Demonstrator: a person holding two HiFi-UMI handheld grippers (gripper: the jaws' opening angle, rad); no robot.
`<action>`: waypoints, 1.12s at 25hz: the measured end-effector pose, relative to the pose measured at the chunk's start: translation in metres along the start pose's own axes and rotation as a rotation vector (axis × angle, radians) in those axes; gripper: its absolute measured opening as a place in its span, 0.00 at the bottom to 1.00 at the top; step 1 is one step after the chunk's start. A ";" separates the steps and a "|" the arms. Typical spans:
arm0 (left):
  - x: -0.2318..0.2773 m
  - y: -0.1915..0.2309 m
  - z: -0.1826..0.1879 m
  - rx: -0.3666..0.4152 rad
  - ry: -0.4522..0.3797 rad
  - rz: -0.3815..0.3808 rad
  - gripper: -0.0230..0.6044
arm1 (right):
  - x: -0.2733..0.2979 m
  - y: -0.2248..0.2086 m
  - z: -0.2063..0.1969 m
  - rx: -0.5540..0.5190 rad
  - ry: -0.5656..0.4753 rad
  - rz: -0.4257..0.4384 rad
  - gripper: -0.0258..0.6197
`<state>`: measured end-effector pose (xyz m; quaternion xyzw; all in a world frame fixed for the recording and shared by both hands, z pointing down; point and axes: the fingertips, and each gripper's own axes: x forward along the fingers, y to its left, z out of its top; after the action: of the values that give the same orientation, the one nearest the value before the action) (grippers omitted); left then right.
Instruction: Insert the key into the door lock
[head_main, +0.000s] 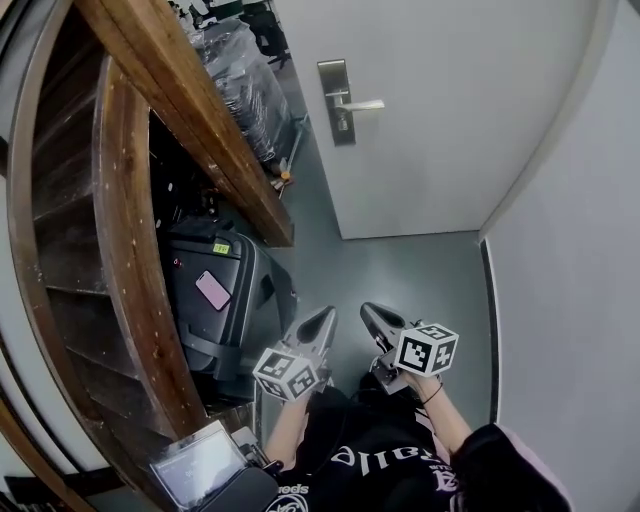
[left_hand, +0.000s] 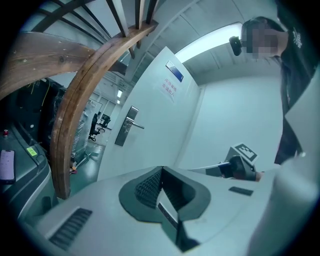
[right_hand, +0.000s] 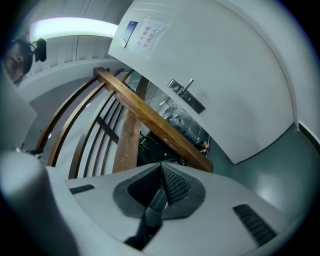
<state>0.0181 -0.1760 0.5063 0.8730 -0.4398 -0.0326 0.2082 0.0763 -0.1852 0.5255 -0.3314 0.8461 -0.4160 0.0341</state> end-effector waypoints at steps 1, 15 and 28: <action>-0.005 0.000 0.001 0.004 -0.004 0.000 0.04 | -0.002 0.004 -0.005 -0.005 -0.001 -0.002 0.07; -0.187 -0.005 -0.033 0.008 0.010 -0.041 0.04 | -0.012 0.112 -0.131 0.049 -0.063 -0.045 0.07; -0.234 -0.057 -0.048 -0.007 0.012 -0.171 0.04 | -0.072 0.160 -0.185 0.011 -0.105 -0.120 0.07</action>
<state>-0.0702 0.0530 0.4981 0.9069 -0.3621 -0.0465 0.2105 -0.0145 0.0526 0.5143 -0.4027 0.8196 -0.4038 0.0554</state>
